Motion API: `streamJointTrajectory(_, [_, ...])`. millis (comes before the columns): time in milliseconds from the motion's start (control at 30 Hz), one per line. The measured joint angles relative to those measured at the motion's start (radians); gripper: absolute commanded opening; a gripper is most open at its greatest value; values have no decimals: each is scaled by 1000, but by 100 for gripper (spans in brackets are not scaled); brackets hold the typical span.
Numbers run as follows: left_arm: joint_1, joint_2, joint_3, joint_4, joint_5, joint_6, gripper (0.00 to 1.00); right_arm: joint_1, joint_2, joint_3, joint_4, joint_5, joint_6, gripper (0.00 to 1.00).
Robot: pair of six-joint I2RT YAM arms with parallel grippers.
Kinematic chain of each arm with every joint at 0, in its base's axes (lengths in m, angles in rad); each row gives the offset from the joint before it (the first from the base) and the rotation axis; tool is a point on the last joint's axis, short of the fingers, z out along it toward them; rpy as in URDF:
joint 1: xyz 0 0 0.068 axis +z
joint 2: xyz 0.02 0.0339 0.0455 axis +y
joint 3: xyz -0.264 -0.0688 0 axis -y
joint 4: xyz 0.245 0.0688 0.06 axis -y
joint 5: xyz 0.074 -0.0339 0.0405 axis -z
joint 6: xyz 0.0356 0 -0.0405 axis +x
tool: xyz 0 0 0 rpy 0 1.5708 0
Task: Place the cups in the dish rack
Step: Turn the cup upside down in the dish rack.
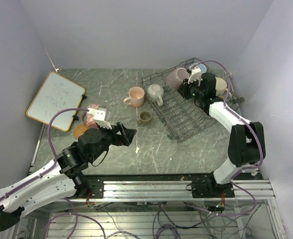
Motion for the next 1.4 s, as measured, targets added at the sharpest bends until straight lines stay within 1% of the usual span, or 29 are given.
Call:
streamJointTrajectory(367, [0, -29, 0, -30, -4, -8, 95, 55, 156, 127, -43, 132, -22, 0])
streamJointTrajectory(800, [1, -64, 0, -61, -9, -14, 95, 68, 317, 250, -84, 230, -25, 0])
streamJointTrajectory(1400, [1, -74, 0, -82, -12, -19, 95, 80, 423, 318, -126, 248, -27, 0])
